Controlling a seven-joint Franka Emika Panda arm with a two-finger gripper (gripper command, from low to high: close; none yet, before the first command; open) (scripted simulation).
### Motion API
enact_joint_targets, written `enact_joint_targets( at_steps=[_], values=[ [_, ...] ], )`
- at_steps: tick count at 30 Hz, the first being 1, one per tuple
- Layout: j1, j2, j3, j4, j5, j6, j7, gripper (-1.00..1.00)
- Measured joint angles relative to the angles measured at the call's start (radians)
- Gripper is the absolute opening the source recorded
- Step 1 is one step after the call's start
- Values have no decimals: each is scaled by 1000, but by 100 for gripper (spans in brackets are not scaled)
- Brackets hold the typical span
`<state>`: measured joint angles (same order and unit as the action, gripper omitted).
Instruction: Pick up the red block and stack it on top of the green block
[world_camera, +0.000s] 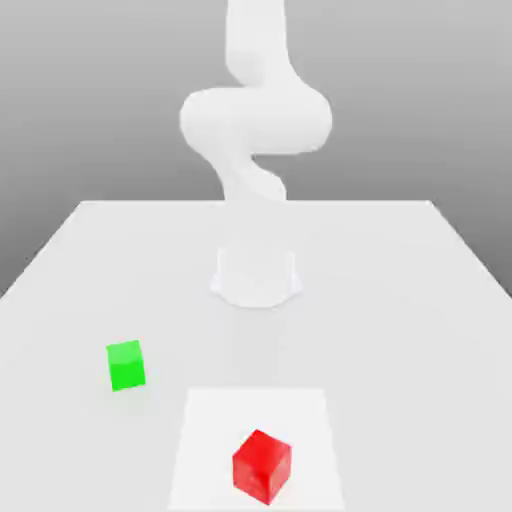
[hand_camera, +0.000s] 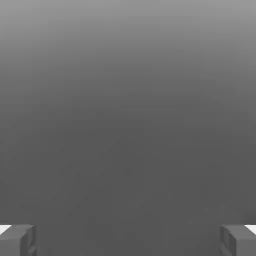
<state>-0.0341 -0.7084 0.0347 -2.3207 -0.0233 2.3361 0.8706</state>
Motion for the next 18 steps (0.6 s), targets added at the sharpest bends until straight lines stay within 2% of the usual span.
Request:
enact_joint_targets(
  at_steps=[9, 18],
  values=[
    [-110, 335, 107, -75, -83, 131, 256, 0],
    [-150, 660, 139, -150, -131, 262, 483, 0]
  ],
)
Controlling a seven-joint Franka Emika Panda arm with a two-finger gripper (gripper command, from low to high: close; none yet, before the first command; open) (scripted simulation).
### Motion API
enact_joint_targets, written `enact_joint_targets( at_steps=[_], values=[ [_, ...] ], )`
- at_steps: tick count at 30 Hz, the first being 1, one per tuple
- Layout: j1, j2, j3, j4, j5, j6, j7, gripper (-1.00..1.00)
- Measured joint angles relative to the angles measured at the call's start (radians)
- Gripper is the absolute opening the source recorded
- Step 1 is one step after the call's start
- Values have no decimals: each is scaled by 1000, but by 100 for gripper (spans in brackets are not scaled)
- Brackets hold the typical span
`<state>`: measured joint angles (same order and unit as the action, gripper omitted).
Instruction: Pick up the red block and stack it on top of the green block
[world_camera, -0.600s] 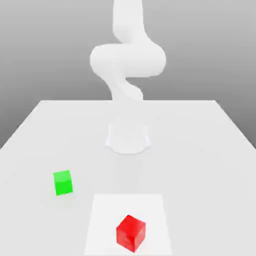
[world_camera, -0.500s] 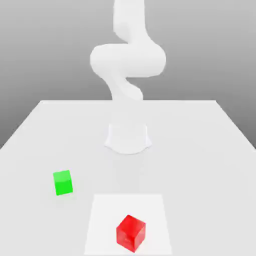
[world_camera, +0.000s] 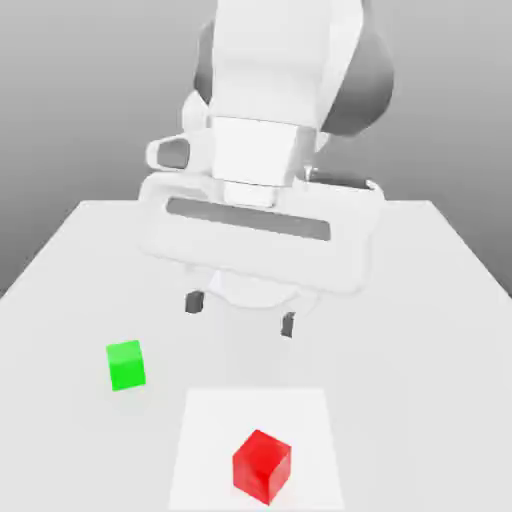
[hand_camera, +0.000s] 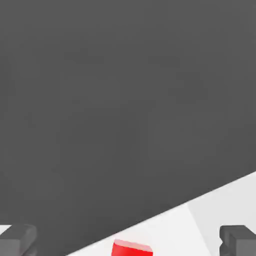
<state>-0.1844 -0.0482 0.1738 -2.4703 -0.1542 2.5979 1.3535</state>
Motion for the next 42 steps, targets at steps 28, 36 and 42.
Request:
enact_joint_targets(
  at_steps=[28, 36, 42],
  values=[
    [-52, 153, -65, -132, 23, 99, 81, -100],
    [-252, -41, -171, -306, -18, 83, 4, -100],
    [-322, -187, -291, -439, 34, 77, -112, -100]
  ],
)
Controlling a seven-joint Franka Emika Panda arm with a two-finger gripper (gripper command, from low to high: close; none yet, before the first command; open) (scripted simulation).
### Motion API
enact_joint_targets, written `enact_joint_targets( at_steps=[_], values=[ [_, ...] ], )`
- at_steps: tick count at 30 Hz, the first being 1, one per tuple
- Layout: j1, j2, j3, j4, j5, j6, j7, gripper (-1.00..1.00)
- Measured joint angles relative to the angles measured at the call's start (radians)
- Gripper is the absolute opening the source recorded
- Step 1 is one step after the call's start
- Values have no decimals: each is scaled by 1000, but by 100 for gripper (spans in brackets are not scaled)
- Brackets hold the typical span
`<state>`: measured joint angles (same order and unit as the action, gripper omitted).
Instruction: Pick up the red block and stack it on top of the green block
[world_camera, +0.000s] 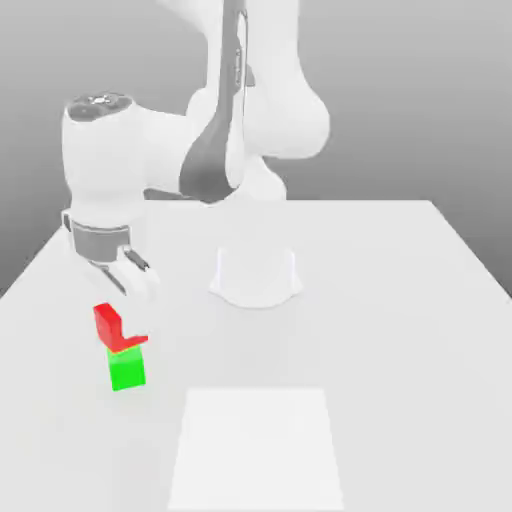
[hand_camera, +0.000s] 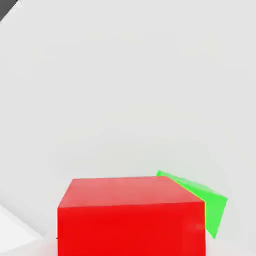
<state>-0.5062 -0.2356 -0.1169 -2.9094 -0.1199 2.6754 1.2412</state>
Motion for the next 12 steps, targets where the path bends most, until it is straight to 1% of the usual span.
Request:
enact_joint_targets(
  at_steps=[1, 3, 9, 10, 12],
  values=[
    [-7, -19, -22, -20, 12, 1, -21, -100],
    [-6, 10, -42, -34, 32, 44, -43, -100],
    [16, 211, -48, -31, 113, 241, -101, -100],
    [24, 235, -51, -30, 126, 264, -111, 100],
    [24, 235, -52, -30, 126, 264, -111, 100]
  ],
)
